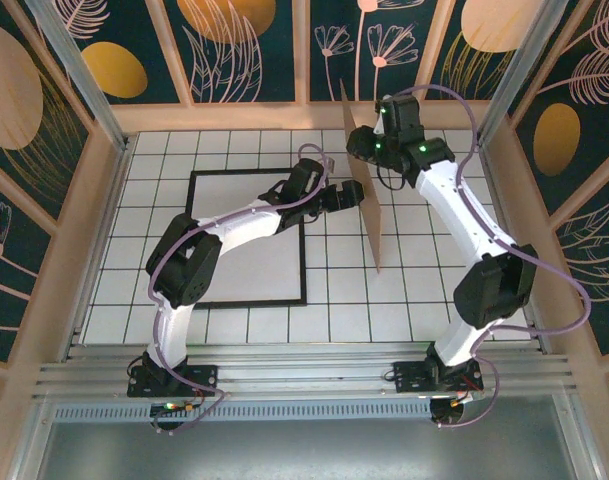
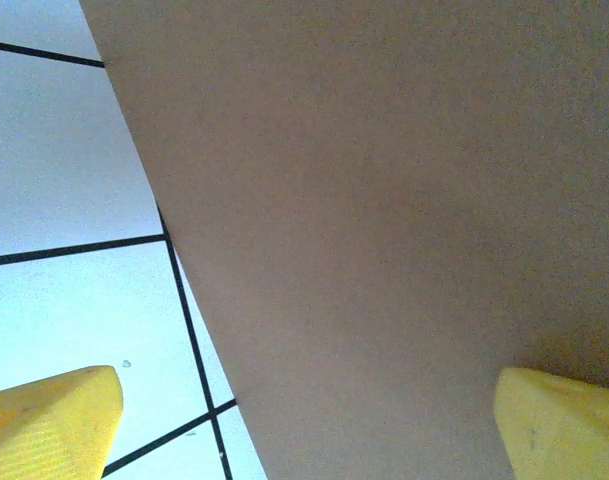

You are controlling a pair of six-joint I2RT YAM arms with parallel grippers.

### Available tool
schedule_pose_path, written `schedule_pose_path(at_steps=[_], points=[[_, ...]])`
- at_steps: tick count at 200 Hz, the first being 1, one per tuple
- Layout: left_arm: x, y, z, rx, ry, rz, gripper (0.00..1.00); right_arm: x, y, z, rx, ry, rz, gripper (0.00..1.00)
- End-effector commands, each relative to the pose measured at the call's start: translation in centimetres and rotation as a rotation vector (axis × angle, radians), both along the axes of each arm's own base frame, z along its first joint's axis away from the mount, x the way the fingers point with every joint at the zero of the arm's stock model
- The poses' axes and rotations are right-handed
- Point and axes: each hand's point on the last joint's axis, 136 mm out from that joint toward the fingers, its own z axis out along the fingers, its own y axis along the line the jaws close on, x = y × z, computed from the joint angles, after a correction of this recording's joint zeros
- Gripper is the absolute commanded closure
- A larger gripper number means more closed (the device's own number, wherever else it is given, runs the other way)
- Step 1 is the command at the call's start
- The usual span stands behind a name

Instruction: Put the photo into the frame

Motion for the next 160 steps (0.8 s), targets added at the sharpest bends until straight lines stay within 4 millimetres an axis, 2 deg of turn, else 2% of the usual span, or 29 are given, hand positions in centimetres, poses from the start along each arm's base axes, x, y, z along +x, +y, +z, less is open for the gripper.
schedule_pose_path(at_steps=[1, 23, 74, 98, 111, 127, 140, 145, 149, 160], points=[[-0.3, -0.3, 3.0, -0.039, -0.068, -0.025, 0.05, 0.0, -2.8, -1.7, -0.212, 0.061, -0.035, 0.72], [-0.2, 0.0, 3.1, -0.03, -0.074, -0.016, 0.05, 0.3, -4.5, -2.2, -0.297, 0.094, -0.053, 0.76], [-0.1, 0.7, 2.9, -0.004, -0.076, -0.003, 0.04, 1.1, -7.1, -2.1, -0.299, 0.115, -0.058, 0.91], [0.3, 2.8, 2.9, 0.029, -0.082, 0.035, 0.04, 1.5, -8.4, -0.7, -0.219, 0.085, -0.064, 1.0], [0.7, 5.2, 2.9, 0.056, -0.093, 0.08, 0.04, 1.6, -8.9, 0.9, -0.117, 0.037, -0.06, 1.0], [1.3, 9.8, 2.9, 0.111, -0.11, 0.176, 0.04, 1.3, -9.2, 3.4, 0.028, -0.05, -0.048, 1.0], [1.8, 14.6, 2.5, 0.157, -0.111, 0.279, 0.04, 0.9, -9.3, 4.6, 0.132, -0.105, -0.036, 1.0], [2.1, 16.7, 1.8, 0.179, -0.101, 0.324, 0.04, 0.7, -9.2, 5.1, 0.167, -0.128, -0.029, 1.0], [2.0, 18.4, 2.6, 0.179, -0.113, 0.358, 0.04, 0.6, -9.1, 5.3, 0.191, -0.142, -0.02, 1.0], [2.3, 23.3, 1.8, 0.212, -0.093, 0.462, 0.04, 0.1, -8.8, 5.9, 0.259, -0.178, -0.003, 1.0]])
